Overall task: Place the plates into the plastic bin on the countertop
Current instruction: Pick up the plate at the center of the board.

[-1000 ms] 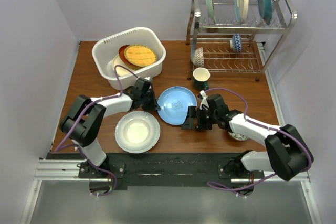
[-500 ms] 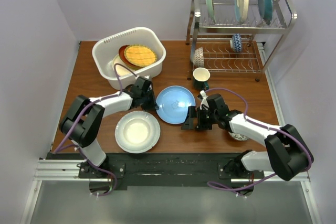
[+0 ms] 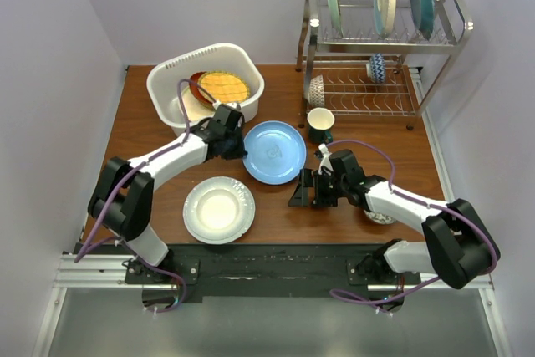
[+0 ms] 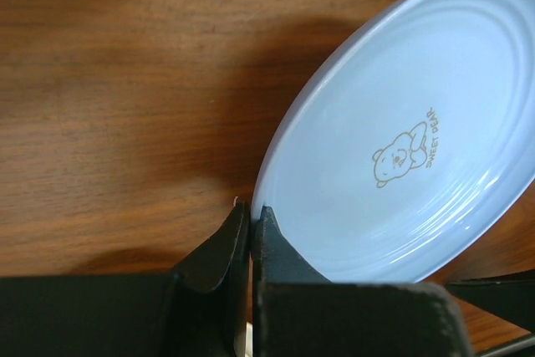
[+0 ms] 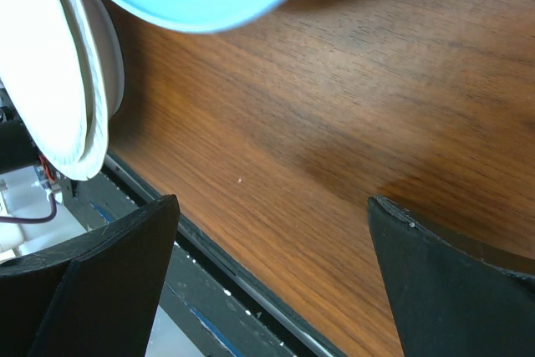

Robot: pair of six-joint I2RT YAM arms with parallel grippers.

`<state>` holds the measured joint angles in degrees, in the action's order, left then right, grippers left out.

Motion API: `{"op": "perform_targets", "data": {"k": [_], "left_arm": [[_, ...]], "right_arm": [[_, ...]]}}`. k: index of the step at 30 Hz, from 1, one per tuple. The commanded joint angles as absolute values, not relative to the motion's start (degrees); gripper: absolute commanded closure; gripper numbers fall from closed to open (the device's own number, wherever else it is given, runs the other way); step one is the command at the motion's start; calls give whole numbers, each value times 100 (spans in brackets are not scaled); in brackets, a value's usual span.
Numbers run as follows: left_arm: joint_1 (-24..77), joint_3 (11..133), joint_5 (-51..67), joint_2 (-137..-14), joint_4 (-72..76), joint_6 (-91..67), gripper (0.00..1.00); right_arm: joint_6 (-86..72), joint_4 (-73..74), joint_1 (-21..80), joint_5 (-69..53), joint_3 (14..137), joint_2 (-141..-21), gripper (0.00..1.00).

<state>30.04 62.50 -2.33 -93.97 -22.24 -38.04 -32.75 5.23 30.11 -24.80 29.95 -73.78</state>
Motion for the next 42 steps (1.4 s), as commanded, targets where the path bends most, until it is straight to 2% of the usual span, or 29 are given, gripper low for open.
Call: {"op": "perform_targets", "data": {"k": [1, 12, 22, 42], "left_arm": [[2997, 6802, -378, -9044, -2443, -3595, 100], [2988, 8049, -527, -9237, -3146, -3349, 100], [2821, 8622, -396, -9439, -3296, -3287, 100], [1705, 9791, 202, -9729, -3823, -3041, 100]], "right_arm": [[-3217, 483, 3023, -2452, 3023, -7260, 1], [-3243, 475, 3023, -2479, 2988, -7260, 1], [-3234, 501, 3015, -2461, 2927, -7225, 1], [-3287, 466, 3015, -2479, 2918, -7277, 1]]}}
